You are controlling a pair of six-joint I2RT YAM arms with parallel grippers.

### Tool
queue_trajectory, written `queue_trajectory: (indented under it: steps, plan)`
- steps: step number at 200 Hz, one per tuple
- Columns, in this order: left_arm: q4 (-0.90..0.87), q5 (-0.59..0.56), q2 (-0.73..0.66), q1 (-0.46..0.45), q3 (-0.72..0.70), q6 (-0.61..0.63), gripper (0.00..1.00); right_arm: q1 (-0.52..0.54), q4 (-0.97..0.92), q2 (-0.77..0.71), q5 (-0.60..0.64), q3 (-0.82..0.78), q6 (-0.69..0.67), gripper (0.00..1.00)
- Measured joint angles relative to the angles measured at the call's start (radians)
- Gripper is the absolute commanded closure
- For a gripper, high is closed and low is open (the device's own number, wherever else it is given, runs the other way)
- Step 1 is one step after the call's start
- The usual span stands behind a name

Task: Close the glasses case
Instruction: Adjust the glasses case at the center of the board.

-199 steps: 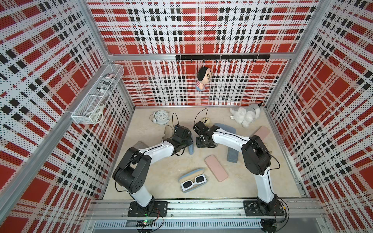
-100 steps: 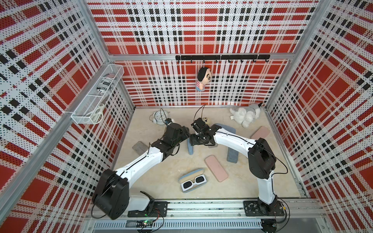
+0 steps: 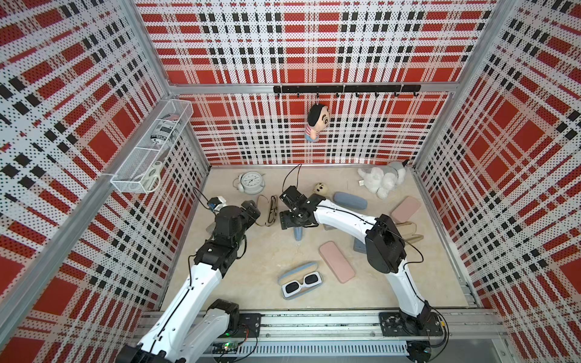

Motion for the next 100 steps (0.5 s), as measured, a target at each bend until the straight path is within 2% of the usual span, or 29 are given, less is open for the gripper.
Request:
queue_trajectory:
  steps: [29, 100]
  plan:
    - [-0.014, 0.018, -0.003, 0.027, -0.003, 0.005, 0.12, 0.0, -0.011, 0.0, 0.021, 0.0, 0.01, 0.19]
    - [-0.013, 0.056, 0.018, 0.028, -0.009, 0.008, 0.12, -0.018, -0.045, 0.002, 0.046, -0.036, 0.016, 0.19]
